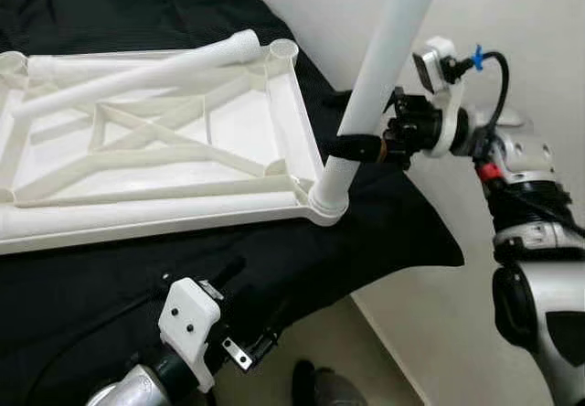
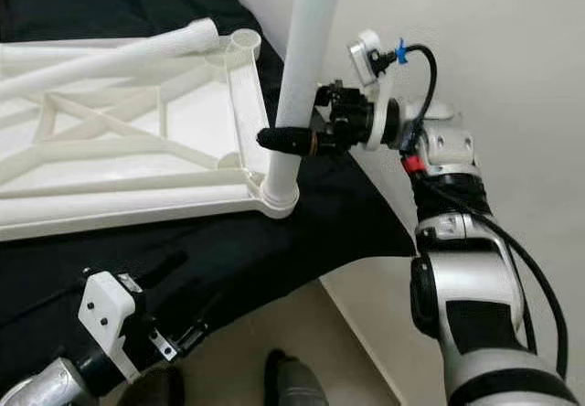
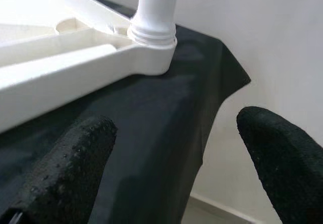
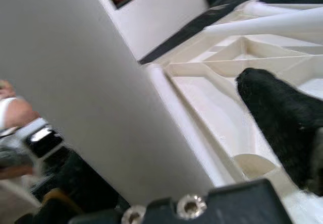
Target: Building children table
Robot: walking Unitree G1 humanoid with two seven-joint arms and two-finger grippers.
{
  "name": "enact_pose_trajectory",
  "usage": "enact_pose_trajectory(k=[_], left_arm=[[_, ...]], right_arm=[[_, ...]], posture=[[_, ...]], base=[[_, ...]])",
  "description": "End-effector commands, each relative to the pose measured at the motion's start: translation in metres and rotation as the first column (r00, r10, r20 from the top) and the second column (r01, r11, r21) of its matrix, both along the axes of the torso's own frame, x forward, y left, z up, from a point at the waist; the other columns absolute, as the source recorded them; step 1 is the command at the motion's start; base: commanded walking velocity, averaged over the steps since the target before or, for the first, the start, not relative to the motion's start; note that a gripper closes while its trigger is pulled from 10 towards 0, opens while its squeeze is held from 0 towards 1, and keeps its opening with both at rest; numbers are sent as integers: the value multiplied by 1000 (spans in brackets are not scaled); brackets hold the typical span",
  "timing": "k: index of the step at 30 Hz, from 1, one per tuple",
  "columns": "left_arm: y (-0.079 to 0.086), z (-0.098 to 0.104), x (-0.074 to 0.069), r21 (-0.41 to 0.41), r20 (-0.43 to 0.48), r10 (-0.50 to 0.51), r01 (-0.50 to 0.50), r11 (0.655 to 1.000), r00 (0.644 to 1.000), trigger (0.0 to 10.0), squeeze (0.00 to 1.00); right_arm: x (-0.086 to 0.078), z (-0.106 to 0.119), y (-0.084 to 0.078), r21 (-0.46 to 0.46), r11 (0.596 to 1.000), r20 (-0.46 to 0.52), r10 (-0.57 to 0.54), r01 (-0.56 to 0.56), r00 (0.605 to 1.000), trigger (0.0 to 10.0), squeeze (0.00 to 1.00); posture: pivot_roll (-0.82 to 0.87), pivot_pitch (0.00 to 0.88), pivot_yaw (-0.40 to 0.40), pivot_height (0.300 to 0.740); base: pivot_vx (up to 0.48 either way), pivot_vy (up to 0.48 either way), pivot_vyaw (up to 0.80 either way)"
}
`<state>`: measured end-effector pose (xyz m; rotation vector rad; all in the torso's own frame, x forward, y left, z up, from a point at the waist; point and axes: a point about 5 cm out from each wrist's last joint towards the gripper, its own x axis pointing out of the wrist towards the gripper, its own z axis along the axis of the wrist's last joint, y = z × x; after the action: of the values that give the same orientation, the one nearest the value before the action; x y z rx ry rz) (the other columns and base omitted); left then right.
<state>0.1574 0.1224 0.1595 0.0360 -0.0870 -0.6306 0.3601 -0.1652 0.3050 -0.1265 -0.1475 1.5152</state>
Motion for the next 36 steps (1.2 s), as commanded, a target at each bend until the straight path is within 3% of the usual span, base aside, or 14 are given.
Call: enact_pose_trajectory(k=[1,10,18,19,20,21,22,23,25,26,27,29,30,36], left_arm=[[1,-1,-5,3,-27,-8,8,1000,1000,10000,0],[0,2,-3,-2,-33,-10,10,1000,999,10000,0],[-3,-1,4,-9,-28,-13,13,1000,1000,10000,0],[-4,-3,8,-9,-26,-14,13,1000,1000,10000,0],[-4,-3,8,-9,-26,-14,13,1000,1000,10000,0],[-4,-6,12,-8,-26,-13,13,1000,1000,10000,0],[-4,-6,12,-8,-26,-13,13,1000,1000,10000,0],[-2,-12,18,-5,-25,-8,8,1000,1000,10000,0],[-2,-12,18,-5,-25,-8,8,1000,1000,10000,0],[-3,-16,26,-2,-24,-2,2,1000,1000,10000,0],[-5,-20,34,3,-21,4,-4,1000,1000,10000,0],[-5,-23,39,11,-18,10,-9,1000,1000,10000,0],[-5,-25,43,16,-16,17,-16,1000,1000,10000,0],[-3,-27,50,19,-6,48,-48,999,999,10000,0]], right_arm=[[-1,9,1,27,999,28,32,-33,999,0,0],[-7,32,-10,60,997,81,38,-42,996,0,0],[-9,34,-36,76,975,132,-219,211,967,0,0],[-15,24,-39,92,931,106,-363,354,926,0,0],[-15,24,-39,92,931,106,-363,354,926,0,0],[-23,5,-34,98,870,53,-489,482,871,0,0],[-23,5,-34,98,870,53,-489,482,871,0,0],[-28,-60,-14,52,555,-54,-829,831,557,0,0],[-28,-60,-14,52,555,-54,-829,831,557,0,0],[-50,-124,20,-93,422,-106,-905,902,412,0,0],[-64,-154,45,-147,353,-121,-934,924,337,0,0],[-65,-163,59,-146,336,-113,-940,931,321,0,0],[-60,-163,64,-130,378,-104,-924,916,367,0,0],[-42,-151,65,-105,425,-97,-904,899,416,0,0]], posture=[[177,337,-101,740],[145,328,-99,740],[118,293,-118,740],[108,272,-137,740],[108,272,-137,740],[87,243,-157,740],[87,243,-157,740],[30,202,-163,740],[30,202,-163,740],[-39,151,-105,740],[2,141,-128,740],[2,127,-126,740],[-8,107,-121,740],[-4,80,-129,740]], base=[[0,0,0],[0,0,0],[0,0,0],[0,0,0],[0,0,0],[0,0,0],[0,0,0],[0,0,0],[0,0,0],[0,0,0],[0,0,0],[0,0,0],[0,0,0],[0,0,0]])
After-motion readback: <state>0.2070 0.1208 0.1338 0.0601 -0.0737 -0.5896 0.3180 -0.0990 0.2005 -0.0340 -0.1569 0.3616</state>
